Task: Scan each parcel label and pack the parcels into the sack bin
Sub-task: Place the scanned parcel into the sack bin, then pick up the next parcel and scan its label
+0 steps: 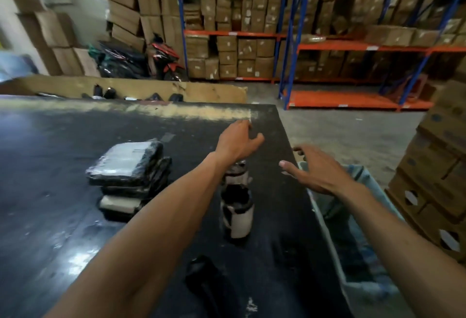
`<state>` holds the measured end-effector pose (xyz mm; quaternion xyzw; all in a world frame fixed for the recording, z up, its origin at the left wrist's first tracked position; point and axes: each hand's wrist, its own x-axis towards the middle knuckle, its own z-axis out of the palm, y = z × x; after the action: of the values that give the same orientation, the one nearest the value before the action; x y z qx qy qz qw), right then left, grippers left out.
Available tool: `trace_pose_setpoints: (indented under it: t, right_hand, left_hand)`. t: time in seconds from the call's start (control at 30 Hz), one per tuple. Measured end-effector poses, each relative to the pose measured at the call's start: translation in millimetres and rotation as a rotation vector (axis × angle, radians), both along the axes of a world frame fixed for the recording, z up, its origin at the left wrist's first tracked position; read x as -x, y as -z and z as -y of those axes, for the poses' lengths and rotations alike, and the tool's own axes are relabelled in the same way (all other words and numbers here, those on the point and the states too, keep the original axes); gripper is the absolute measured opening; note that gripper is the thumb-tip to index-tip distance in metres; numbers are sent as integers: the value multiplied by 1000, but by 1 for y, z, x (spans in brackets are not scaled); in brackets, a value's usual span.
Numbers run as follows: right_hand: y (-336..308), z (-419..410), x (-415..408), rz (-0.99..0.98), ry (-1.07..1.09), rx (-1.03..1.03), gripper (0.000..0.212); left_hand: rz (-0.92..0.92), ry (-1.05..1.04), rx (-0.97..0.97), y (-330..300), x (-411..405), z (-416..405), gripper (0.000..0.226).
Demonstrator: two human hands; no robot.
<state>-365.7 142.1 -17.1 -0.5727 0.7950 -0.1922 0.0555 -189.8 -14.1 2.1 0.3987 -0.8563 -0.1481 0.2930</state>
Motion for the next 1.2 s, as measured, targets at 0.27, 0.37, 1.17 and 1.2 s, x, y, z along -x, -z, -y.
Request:
trace_pose_setpoints:
  t: [0.27, 0.37, 1.17, 1.2]
  right_hand:
    - [-30, 59, -156, -43, -345, 30, 91]
    - [-21, 60, -201, -45, -450, -45, 93]
    - [127, -44, -262, 935, 69, -416, 75]
    - [127, -42, -264, 974, 77, -395, 68]
  left_hand:
    - [132, -360, -123, -6, -194, 57, 49]
    - [220, -519, -201, 7, -248, 69, 67]
    - [-105, -432, -656, 48, -316, 81, 116]
    - [-122, -415, -663, 46, -316, 79, 113]
